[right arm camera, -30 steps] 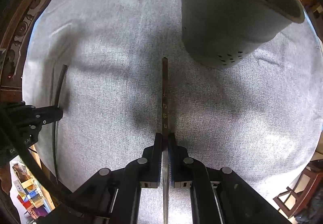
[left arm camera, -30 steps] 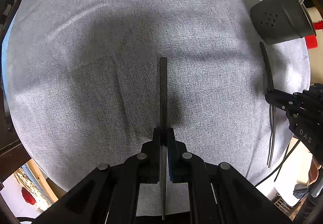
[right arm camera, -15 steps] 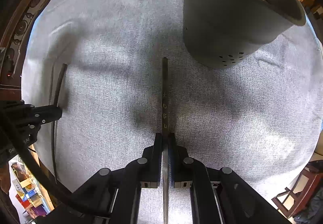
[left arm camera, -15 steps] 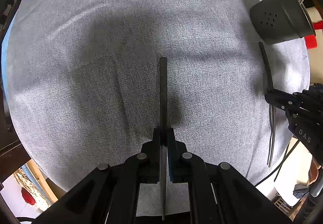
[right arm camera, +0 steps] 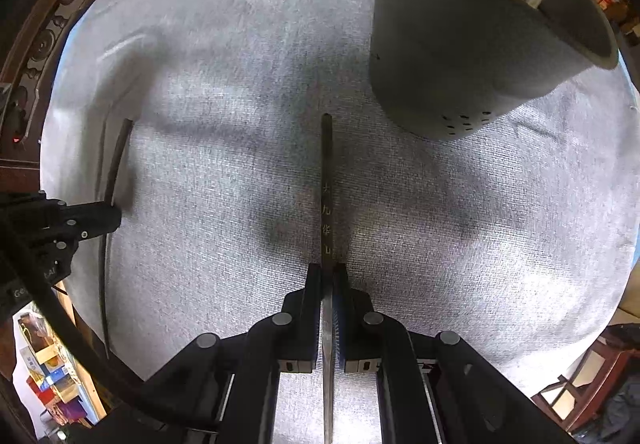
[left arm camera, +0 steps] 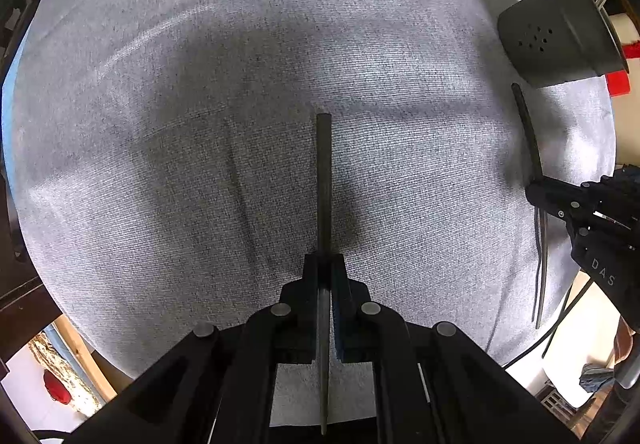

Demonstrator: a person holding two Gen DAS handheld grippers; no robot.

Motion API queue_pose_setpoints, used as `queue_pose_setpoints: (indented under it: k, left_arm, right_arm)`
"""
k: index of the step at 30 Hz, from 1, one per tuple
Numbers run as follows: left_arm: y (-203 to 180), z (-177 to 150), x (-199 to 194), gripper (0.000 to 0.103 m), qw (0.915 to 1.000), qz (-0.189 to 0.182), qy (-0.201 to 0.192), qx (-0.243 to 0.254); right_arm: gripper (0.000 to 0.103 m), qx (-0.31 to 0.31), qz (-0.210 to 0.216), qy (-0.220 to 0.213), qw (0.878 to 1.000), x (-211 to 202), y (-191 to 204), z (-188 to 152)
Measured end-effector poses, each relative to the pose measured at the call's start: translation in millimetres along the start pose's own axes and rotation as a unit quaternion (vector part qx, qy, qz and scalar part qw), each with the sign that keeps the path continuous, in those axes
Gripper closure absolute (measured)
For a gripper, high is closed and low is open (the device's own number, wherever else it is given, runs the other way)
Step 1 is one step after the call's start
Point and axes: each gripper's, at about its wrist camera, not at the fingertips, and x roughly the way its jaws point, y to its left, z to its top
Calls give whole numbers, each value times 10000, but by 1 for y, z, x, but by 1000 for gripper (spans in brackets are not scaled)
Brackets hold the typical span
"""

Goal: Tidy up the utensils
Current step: 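Lift both held chopsticks off the cloth toward the holder cup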

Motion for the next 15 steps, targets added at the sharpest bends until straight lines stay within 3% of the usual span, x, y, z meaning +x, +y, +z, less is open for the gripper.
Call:
queue_pose_setpoints:
  k: [15]
  left_arm:
    - [4, -5, 4, 96, 9999, -56, -94, 46]
  right_arm:
    - [95, -235, -171, 170, 9994, 4, 17, 5]
